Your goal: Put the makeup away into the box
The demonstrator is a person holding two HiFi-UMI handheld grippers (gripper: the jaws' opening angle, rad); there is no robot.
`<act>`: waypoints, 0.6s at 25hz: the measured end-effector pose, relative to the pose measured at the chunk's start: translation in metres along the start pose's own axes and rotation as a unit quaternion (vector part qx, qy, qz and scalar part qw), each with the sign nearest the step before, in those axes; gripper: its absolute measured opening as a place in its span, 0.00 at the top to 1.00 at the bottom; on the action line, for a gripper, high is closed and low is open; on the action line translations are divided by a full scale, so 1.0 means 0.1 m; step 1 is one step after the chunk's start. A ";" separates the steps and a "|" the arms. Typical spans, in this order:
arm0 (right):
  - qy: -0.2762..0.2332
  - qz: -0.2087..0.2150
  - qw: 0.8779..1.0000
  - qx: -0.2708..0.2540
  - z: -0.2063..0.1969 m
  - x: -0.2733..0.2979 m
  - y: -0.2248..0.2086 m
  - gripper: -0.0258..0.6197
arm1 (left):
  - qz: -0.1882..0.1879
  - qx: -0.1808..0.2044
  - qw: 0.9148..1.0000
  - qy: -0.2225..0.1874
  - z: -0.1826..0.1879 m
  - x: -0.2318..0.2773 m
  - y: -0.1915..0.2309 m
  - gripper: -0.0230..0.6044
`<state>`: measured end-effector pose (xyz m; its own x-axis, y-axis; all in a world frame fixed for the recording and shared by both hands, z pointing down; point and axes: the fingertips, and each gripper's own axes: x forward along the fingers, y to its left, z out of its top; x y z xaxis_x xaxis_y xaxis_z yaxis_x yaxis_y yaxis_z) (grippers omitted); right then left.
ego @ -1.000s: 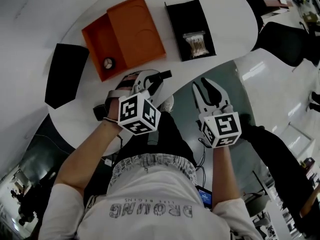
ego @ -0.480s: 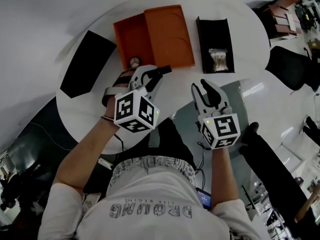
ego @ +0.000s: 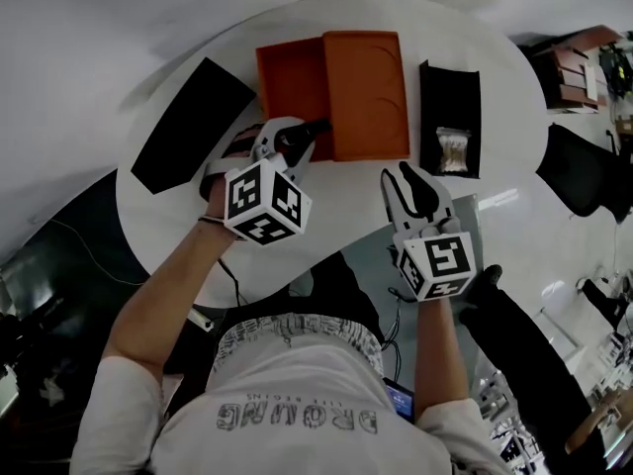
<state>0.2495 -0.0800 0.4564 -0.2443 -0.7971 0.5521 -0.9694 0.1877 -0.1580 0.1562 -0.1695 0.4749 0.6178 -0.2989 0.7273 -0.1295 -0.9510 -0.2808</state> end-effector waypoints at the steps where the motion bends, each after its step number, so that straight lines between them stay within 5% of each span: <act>1: 0.001 0.002 1.000 -0.001 0.01 0.02 -0.01 0.77 | 0.002 -0.005 1.000 0.004 -0.03 0.03 0.03 0.80; 15: 0.019 0.024 1.000 0.004 -0.04 0.20 -0.27 0.77 | -0.003 -0.033 0.996 0.087 -0.37 0.54 0.18 0.80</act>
<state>0.2708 -0.0989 0.4757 -0.2907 -0.7648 0.5749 -0.9566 0.2201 -0.1909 0.1591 -0.2057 0.5323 0.4754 -0.2974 0.8280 -0.1814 -0.9541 -0.2385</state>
